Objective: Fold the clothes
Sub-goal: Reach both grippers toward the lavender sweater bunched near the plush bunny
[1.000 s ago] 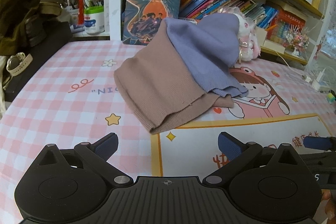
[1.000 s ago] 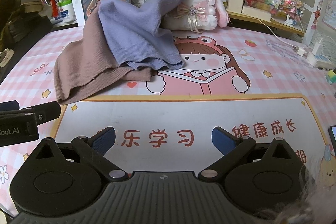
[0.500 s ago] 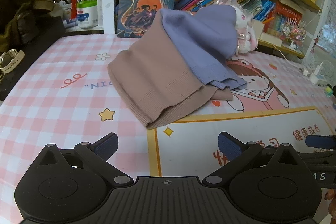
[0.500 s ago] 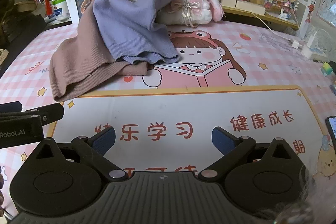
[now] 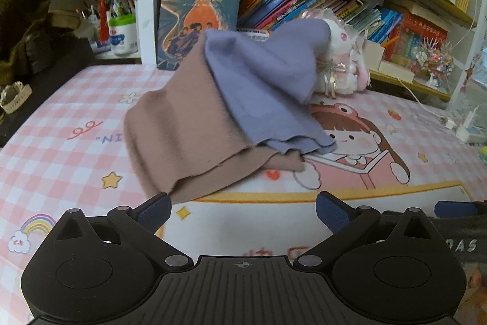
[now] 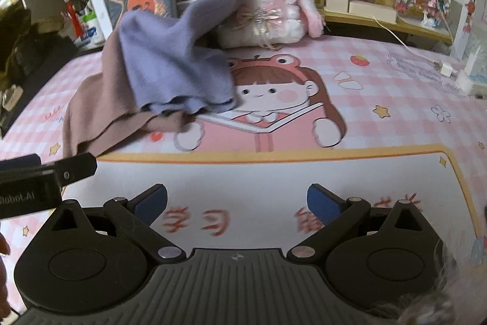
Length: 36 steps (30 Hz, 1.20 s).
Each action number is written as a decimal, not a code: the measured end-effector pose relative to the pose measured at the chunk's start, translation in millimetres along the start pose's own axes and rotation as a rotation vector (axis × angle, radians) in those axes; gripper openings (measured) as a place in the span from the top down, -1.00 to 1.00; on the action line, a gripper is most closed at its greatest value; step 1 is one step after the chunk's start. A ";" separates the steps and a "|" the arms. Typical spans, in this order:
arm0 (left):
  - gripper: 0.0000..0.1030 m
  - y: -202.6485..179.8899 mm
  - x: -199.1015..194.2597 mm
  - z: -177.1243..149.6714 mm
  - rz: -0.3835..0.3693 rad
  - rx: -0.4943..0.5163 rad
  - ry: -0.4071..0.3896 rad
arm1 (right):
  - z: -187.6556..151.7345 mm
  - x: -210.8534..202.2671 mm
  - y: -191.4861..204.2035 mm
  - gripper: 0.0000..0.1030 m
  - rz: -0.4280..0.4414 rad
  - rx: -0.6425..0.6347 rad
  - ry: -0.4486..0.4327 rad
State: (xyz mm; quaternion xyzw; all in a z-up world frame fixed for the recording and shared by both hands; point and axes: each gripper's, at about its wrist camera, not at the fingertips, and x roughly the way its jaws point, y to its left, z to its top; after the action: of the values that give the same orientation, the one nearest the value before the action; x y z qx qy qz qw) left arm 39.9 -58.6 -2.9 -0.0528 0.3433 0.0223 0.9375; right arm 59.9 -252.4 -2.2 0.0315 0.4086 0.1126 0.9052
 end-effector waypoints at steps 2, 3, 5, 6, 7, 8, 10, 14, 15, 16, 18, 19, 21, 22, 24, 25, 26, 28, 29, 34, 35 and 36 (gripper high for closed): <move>-0.99 -12.4 4.0 1.2 0.032 0.008 -0.003 | 4.0 3.1 -17.6 -0.93 0.030 0.010 0.007; -0.99 -17.4 6.9 2.5 0.053 0.011 -0.005 | 6.1 4.8 -25.8 -0.93 0.046 0.011 0.008; -0.98 -26.0 13.5 6.7 0.100 0.015 -0.010 | 10.1 8.6 -40.5 -0.92 0.077 0.009 0.006; -0.98 -29.9 16.7 10.3 0.117 0.017 -0.017 | 13.0 10.1 -46.7 -0.92 0.093 0.015 0.005; -0.98 -34.0 20.1 15.7 0.130 0.026 -0.025 | 16.8 11.4 -51.7 -0.91 0.109 0.029 0.003; -0.98 -38.3 23.7 21.6 0.141 0.039 -0.034 | 20.7 12.6 -56.7 -0.90 0.125 0.043 0.001; -0.98 -47.3 31.3 34.2 0.166 0.071 -0.062 | 28.3 15.0 -66.7 -0.90 0.157 0.070 -0.003; -0.98 -63.7 55.9 57.0 0.211 0.115 -0.102 | 43.7 19.8 -86.7 -0.89 0.221 0.126 -0.012; -0.98 -67.6 63.8 62.3 0.221 0.124 -0.105 | 47.5 21.0 -91.7 -0.89 0.237 0.140 -0.014; -0.98 -71.4 71.7 67.7 0.231 0.134 -0.108 | 51.1 21.7 -95.0 -0.89 0.252 0.147 -0.018; -0.98 -75.0 82.8 74.2 0.245 0.147 -0.108 | 55.9 21.2 -97.2 -0.89 0.268 0.146 -0.024; -0.98 -73.0 83.7 73.3 0.245 0.147 -0.101 | 58.1 20.8 -98.1 -0.89 0.275 0.146 -0.027; -0.83 -68.9 85.5 71.5 0.245 0.148 -0.087 | 59.9 19.5 -100.2 -0.89 0.286 0.151 -0.024; -0.49 -66.9 86.5 70.6 0.245 0.148 -0.080 | 60.1 18.9 -101.2 -0.89 0.291 0.153 -0.021; 0.50 -62.8 88.3 68.9 0.245 0.148 -0.066 | 59.9 17.7 -103.0 -0.89 0.299 0.157 -0.018; 0.86 -60.8 89.2 68.0 0.246 0.149 -0.059 | 60.0 17.2 -103.9 -0.89 0.304 0.161 -0.019; 0.91 -58.7 90.2 67.1 0.246 0.149 -0.052 | 60.0 16.7 -104.9 -0.88 0.309 0.166 -0.020; 1.00 -54.7 92.0 65.3 0.246 0.150 -0.038 | 60.1 15.8 -106.7 -0.88 0.319 0.174 -0.021; 1.00 -54.6 82.0 62.6 0.227 0.162 -0.049 | 60.7 16.1 -106.5 -0.88 0.333 0.183 -0.020; 1.00 -60.8 5.0 43.7 0.111 0.264 -0.142 | 66.5 22.5 -99.4 -0.88 0.452 0.252 0.001; 1.00 -60.6 -5.4 41.0 0.105 0.271 -0.149 | 67.6 23.8 -97.9 -0.88 0.476 0.266 0.005; 1.00 -59.4 -13.2 39.1 0.104 0.269 -0.153 | 68.8 25.1 -96.5 -0.88 0.500 0.280 0.009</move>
State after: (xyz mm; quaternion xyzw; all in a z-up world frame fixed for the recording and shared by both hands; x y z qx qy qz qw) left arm 59.6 -113.2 40.2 0.0928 0.2733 0.0283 0.9570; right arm 144.6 -338.1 10.8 0.2552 0.4037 0.2750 0.8344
